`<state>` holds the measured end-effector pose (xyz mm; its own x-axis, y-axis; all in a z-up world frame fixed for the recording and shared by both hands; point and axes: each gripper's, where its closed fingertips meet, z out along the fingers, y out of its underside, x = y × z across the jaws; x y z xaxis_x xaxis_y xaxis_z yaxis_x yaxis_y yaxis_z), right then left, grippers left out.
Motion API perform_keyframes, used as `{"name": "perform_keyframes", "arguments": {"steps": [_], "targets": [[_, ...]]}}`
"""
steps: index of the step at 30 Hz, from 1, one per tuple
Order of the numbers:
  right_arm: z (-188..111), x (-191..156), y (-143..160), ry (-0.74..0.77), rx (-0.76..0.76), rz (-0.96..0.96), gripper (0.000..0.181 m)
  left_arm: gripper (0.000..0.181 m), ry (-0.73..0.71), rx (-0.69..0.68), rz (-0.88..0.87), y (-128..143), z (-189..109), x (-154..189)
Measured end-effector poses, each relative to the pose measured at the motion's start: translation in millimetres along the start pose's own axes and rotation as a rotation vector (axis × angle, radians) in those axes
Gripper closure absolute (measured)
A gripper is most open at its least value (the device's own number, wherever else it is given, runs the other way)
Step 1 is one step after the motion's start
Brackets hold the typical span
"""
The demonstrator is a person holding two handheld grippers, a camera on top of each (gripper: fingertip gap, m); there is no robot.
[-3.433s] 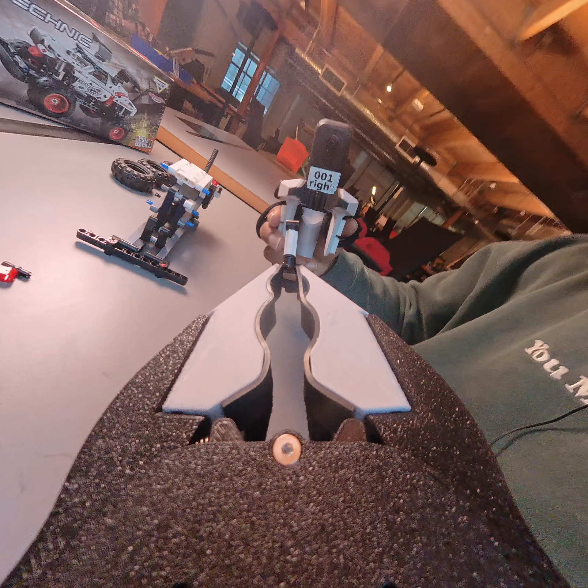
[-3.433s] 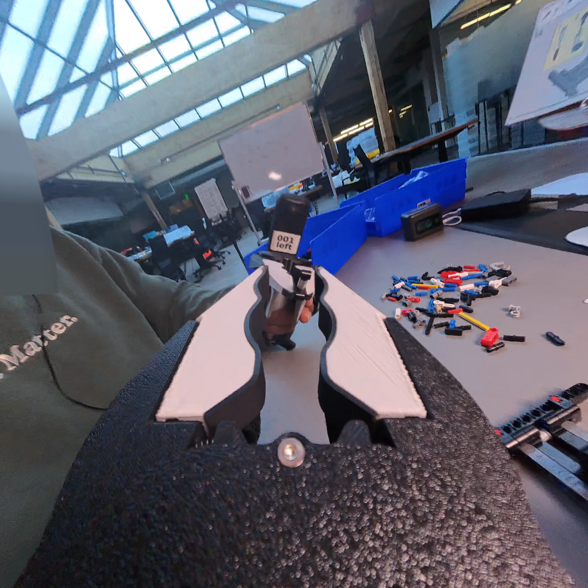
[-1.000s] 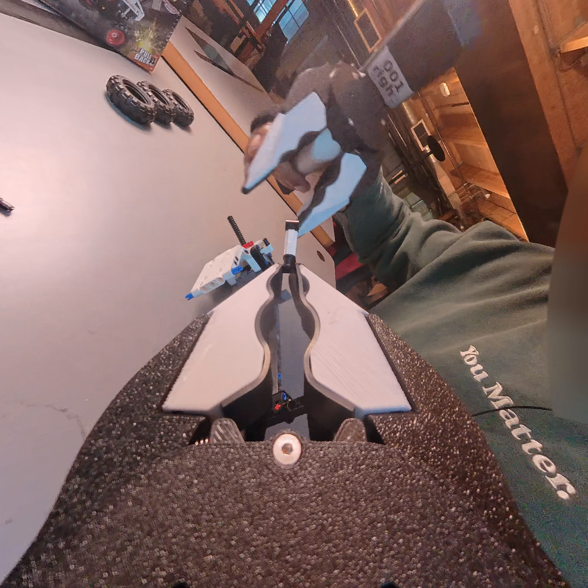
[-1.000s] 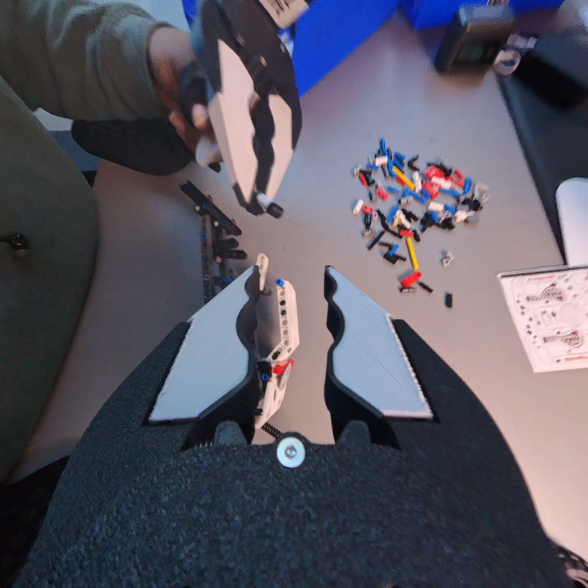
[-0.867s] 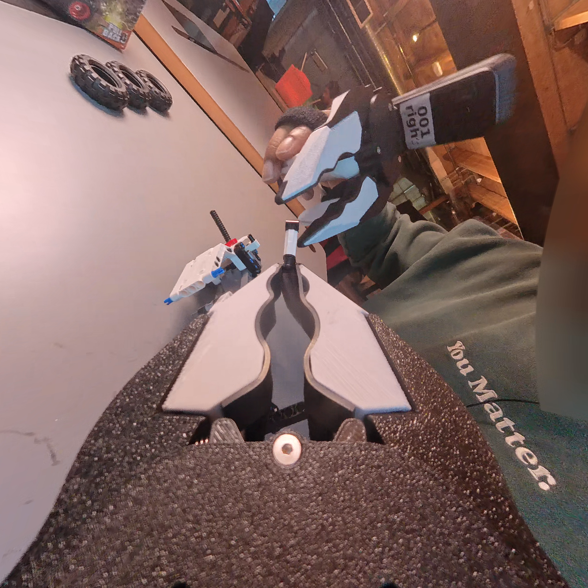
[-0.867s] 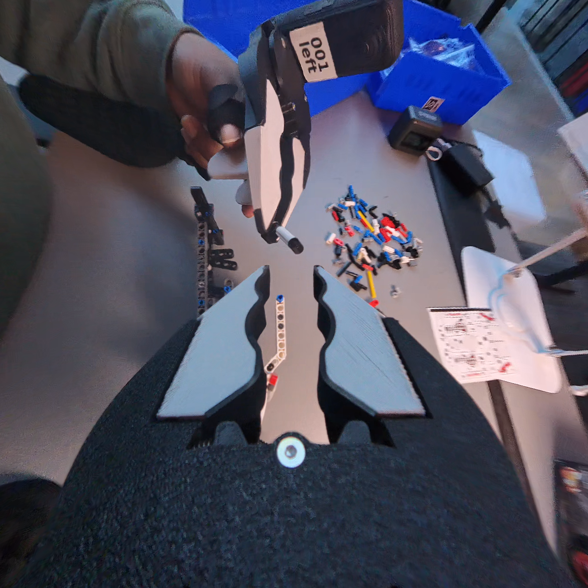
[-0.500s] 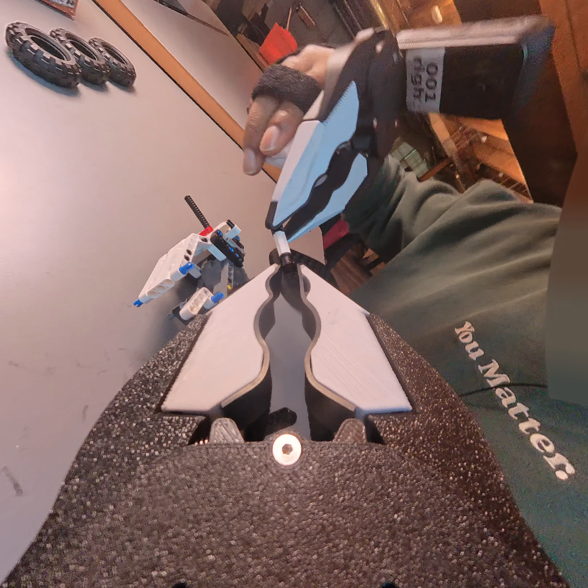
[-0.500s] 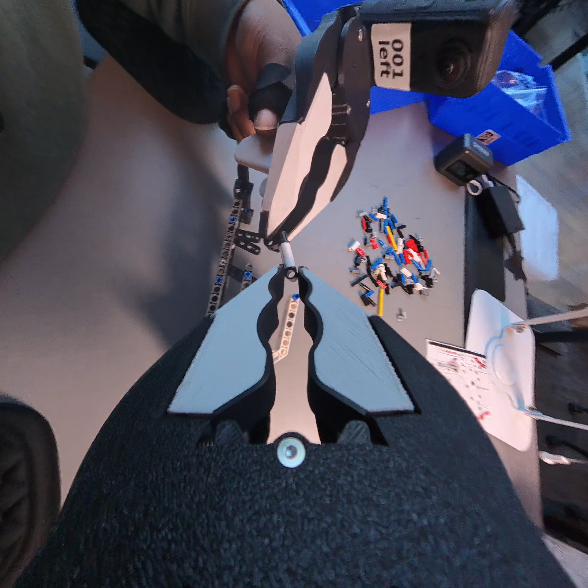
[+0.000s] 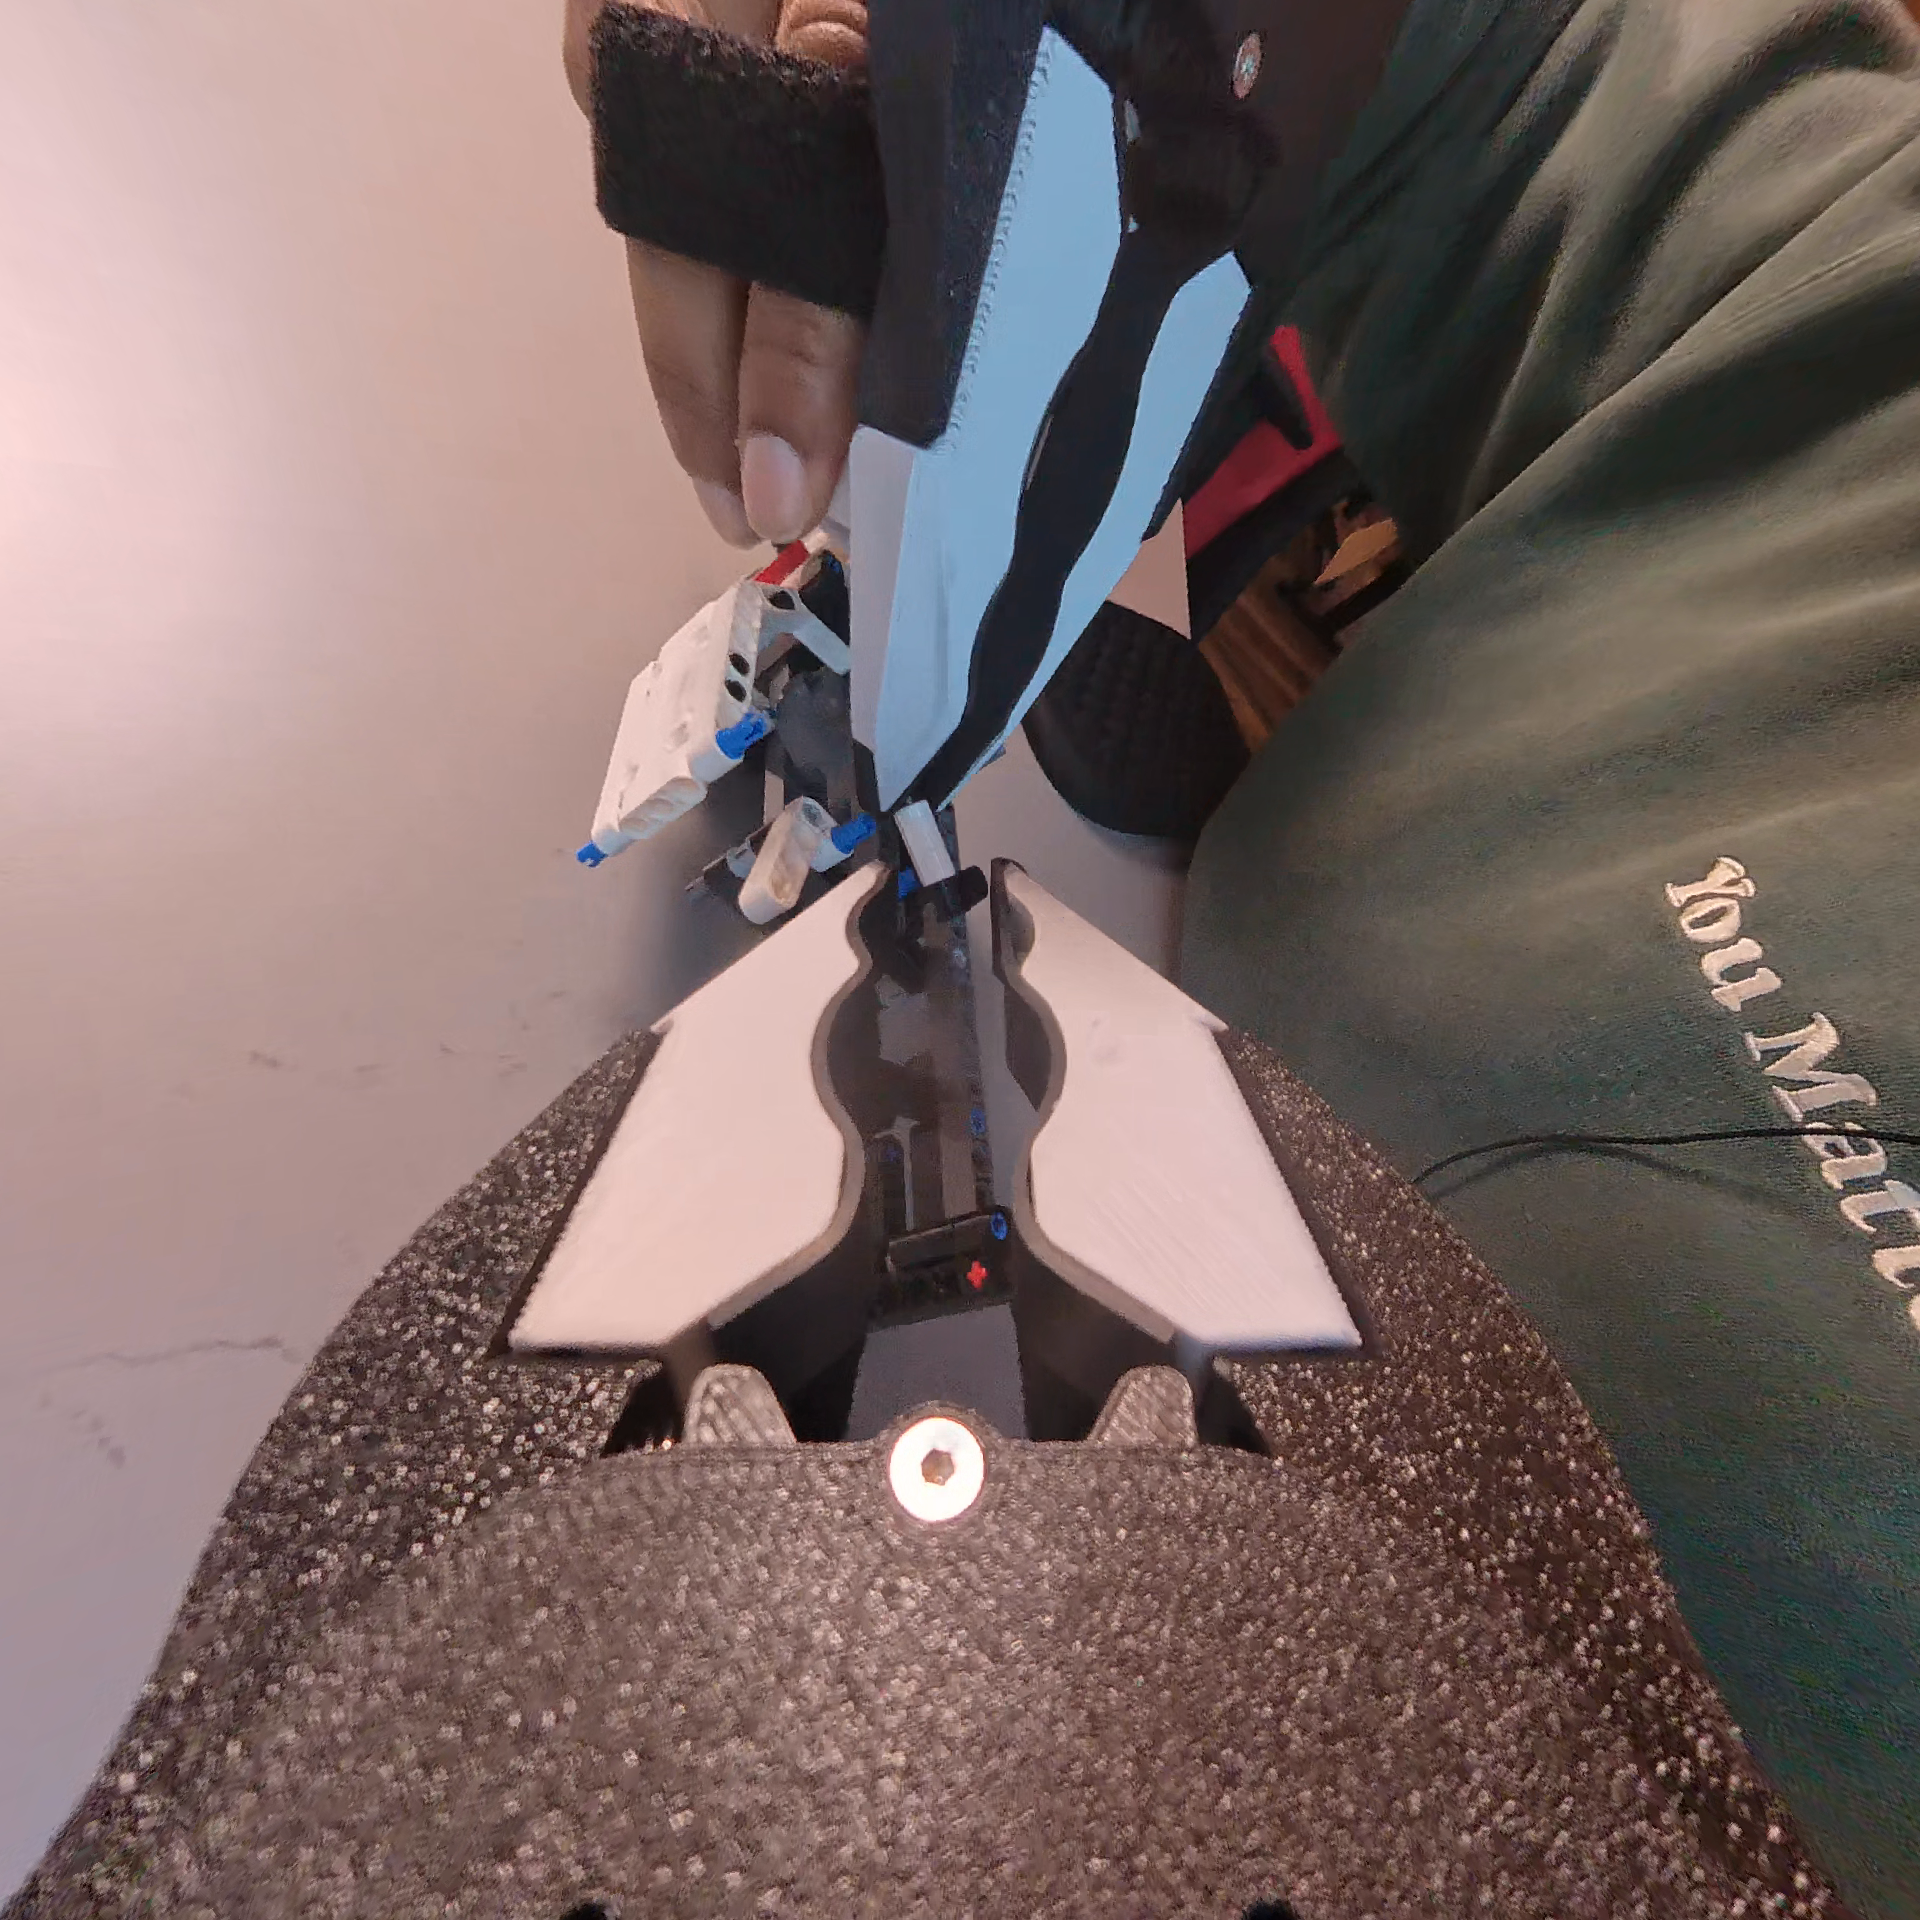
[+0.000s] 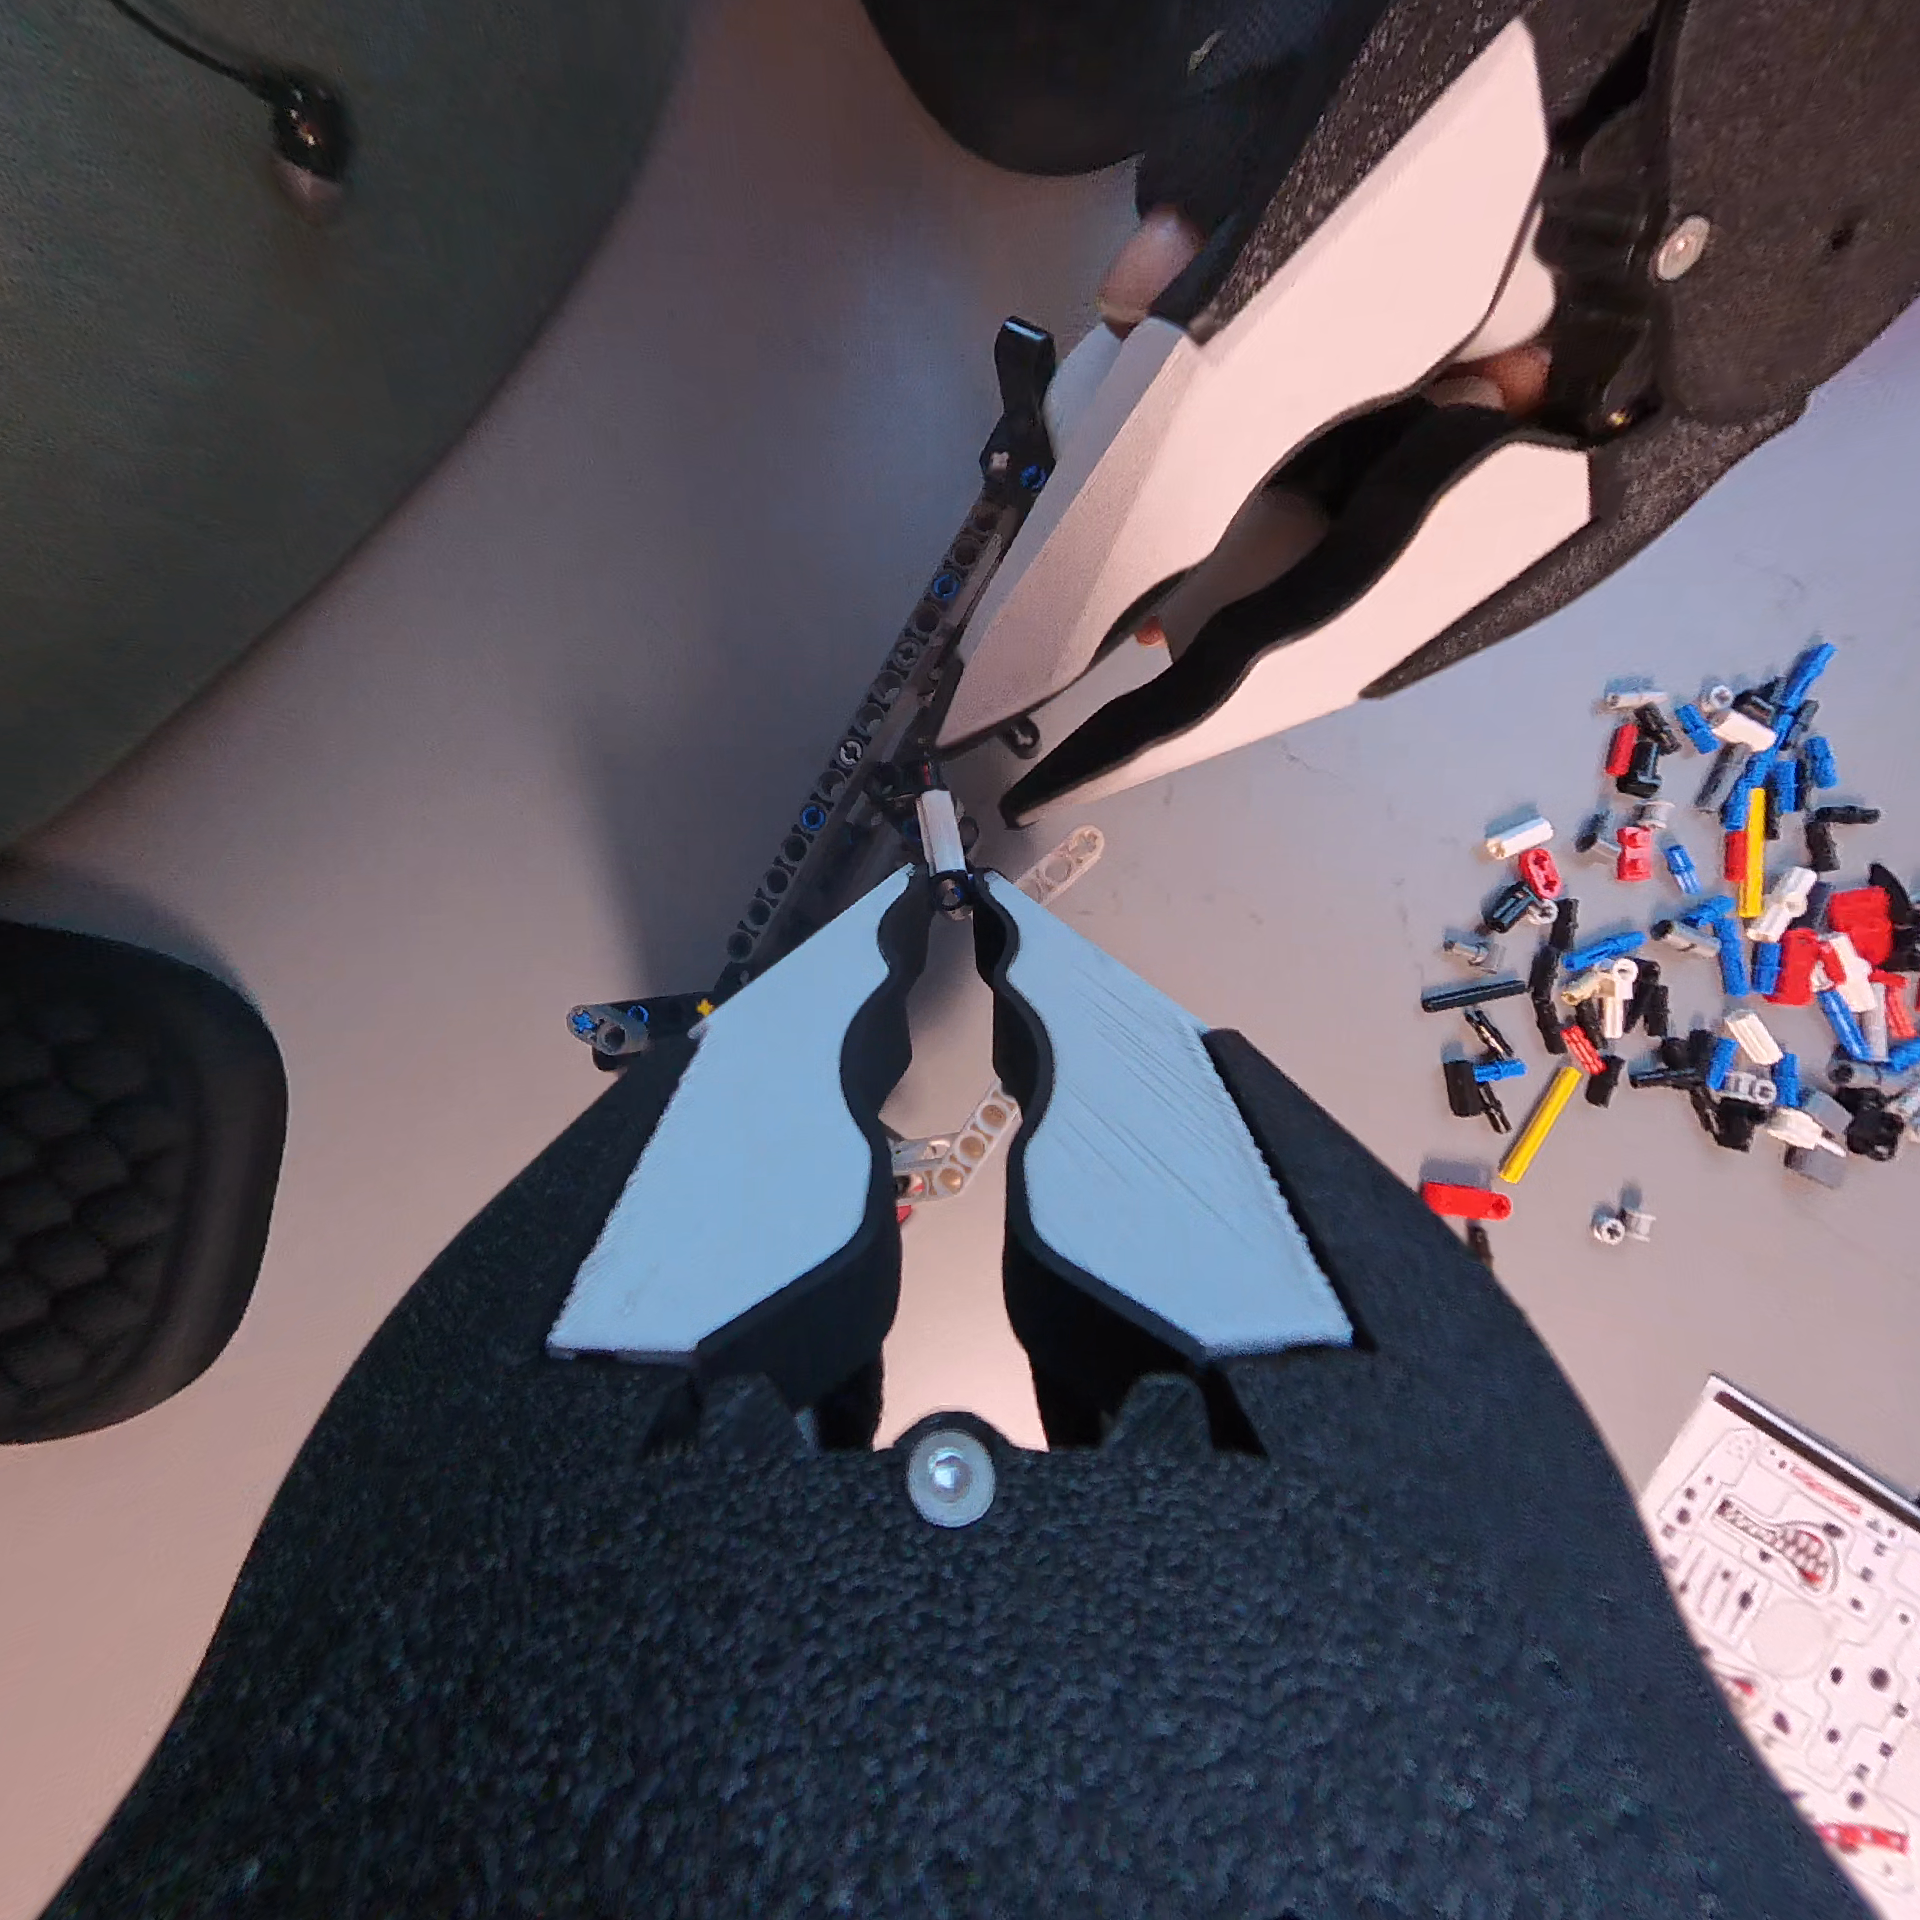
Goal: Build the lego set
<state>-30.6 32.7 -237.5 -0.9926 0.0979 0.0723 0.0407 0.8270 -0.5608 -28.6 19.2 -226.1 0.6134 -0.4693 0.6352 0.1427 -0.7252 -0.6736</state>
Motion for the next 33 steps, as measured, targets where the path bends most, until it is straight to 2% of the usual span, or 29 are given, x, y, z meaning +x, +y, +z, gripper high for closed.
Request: {"name": "perform_keyframes", "arguments": {"steps": [8, 19, 26, 28, 31, 33], "targets": [[2, 5, 1, -0.029, -0.011, -0.069, 0.173, 0.167, -0.007, -0.041, -0.031, 5, 8, -4], [-1, 14, -4, 0.041, 0.019, -0.044, 0.172, 0.171, -0.048, -0.024, -0.047, 4, 8, -8], [-22, 30, -13, 0.247, 0.177, 0.130, 0.155, 0.173, -0.054, 0.135, -0.075, -15, -8, -13], [-26, 30, -13, 0.321, 0.211, 0.185, 0.144, 0.174, -0.056, 0.186, -0.083, -21, -12, -14], [-31, 34, -14, 0.508, 0.237, 0.235, 0.133, 0.174, -0.050, 0.246, -0.102, -29, -16, -15], [-33, 36, -13, 0.637, 0.230, 0.260, 0.133, 0.174, -0.042, 0.269, -0.110, -32, -16, -15]]}}
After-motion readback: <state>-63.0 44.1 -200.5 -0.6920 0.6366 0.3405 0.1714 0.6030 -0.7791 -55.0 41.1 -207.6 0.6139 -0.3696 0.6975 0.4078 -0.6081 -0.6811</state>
